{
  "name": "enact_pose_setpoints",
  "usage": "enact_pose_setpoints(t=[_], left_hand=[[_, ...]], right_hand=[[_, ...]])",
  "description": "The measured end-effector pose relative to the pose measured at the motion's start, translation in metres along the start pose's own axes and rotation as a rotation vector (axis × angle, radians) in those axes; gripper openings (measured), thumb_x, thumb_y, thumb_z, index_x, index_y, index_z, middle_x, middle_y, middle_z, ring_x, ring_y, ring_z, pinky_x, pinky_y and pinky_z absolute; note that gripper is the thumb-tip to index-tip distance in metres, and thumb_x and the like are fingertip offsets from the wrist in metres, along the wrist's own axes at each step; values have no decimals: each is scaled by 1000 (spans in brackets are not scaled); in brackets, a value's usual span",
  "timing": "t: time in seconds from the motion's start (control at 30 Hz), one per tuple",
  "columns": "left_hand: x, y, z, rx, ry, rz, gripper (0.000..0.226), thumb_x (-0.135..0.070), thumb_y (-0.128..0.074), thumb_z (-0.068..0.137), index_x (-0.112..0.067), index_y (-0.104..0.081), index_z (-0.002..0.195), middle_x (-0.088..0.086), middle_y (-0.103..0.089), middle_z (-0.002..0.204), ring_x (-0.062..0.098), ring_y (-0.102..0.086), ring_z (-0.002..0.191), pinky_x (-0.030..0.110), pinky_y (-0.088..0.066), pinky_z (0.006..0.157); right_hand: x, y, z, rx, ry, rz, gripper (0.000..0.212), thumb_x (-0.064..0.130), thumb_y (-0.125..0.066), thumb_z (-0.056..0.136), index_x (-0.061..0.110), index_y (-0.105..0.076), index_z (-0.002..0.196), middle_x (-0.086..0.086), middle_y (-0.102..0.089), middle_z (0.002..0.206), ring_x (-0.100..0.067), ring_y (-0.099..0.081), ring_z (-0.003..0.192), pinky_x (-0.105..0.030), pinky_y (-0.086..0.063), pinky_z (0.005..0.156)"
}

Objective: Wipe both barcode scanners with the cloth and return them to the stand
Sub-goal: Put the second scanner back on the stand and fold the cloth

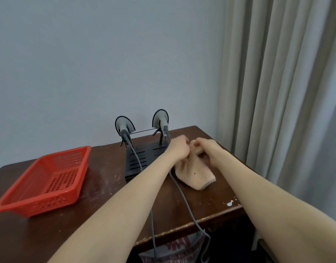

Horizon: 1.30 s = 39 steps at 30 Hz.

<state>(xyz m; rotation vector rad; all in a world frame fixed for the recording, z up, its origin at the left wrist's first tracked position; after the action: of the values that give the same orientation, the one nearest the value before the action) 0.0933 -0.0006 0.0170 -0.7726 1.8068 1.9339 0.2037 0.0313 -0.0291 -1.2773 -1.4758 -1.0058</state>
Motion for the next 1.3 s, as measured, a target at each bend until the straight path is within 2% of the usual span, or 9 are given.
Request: enact_pose_setpoints(t=[0.13, 0.37, 0.57, 0.67, 0.8, 0.93, 1.03, 1.17, 1.3], left_hand=[[-10, 44, 6, -175, -60, -330, 36, -15, -45, 95, -14, -49, 131, 5, -55, 128, 21, -58, 108, 29, -50, 85], [-1, 53, 15, 75, 0, -480, 97, -76, -69, 56, -17, -52, 130, 1, -60, 126, 19, -57, 113, 38, -45, 100], [21, 60, 2, 277, 52, -586, 22, -25, -70, 84, -5, -61, 86, 5, -61, 67, 14, -54, 50, 22, -48, 49], [35, 80, 2, 194, 101, -778, 13, -9, -67, 84, -8, -62, 95, 5, -64, 87, 15, -61, 75, 31, -52, 72], [54, 106, 0, 7, 126, -912, 11, -6, -58, 90, -14, -59, 98, 5, -64, 100, 19, -61, 91, 39, -52, 68], [67, 123, -2, -146, 114, -942, 14, -9, -56, 93, -10, -58, 106, 6, -64, 92, 18, -62, 80, 32, -51, 61], [79, 135, -6, -257, 123, -903, 27, -14, -66, 86, -12, -60, 112, 7, -66, 97, 21, -63, 87, 31, -52, 66], [101, 146, -11, -316, 186, -983, 21, -7, -73, 78, -6, -62, 95, 8, -65, 87, 21, -62, 77, 33, -51, 72], [123, 158, -19, -387, 304, -1001, 19, -6, -74, 75, -4, -63, 91, 10, -65, 83, 20, -62, 70, 29, -50, 60]], right_hand=[[35, 0, -1, -1, 55, 278, 15, 18, -54, 88, 14, -62, 76, -4, -63, 77, -21, -59, 77, -35, -49, 82], [89, -20, -6, 197, 201, 376, 12, 19, -56, 95, 12, -63, 88, -7, -67, 84, -22, -65, 78, -38, -55, 75], [102, -21, -4, 153, 253, 349, 15, 22, -66, 89, 9, -64, 97, -10, -68, 94, -24, -67, 87, -41, -55, 82], [99, -24, -6, 142, 231, 279, 14, 23, -70, 85, 10, -65, 83, -6, -69, 82, -22, -67, 79, -40, -54, 85], [92, -31, -3, 110, 195, 314, 16, 25, -68, 88, 14, -62, 79, 1, -66, 67, -14, -63, 62, -30, -53, 68], [89, -32, 7, 0, 219, 144, 31, 40, -50, 96, 12, -57, 108, -2, -57, 111, -19, -56, 101, -34, -44, 93], [93, -33, 4, -81, 286, -82, 37, 39, -40, 99, 5, -55, 105, -11, -58, 120, -24, -57, 100, -31, -46, 82], [84, -55, -3, 143, 158, -128, 57, 48, -72, 79, 7, -59, 116, -8, -65, 115, -25, -64, 103, -34, -54, 83], [63, -84, -15, 491, 55, -309, 50, 7, -75, 78, 24, -47, 116, -6, -60, 111, -19, -57, 100, -32, -47, 84]])
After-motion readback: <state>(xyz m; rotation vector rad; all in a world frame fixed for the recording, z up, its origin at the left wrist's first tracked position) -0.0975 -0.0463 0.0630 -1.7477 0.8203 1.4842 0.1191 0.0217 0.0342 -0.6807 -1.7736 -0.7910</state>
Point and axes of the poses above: each hand's wrist, its own z-axis towards the middle knuckle, its own y-axis out of the back of the hand, x = y × z, the point moved 9 cm from there along z, towards the middle knuckle
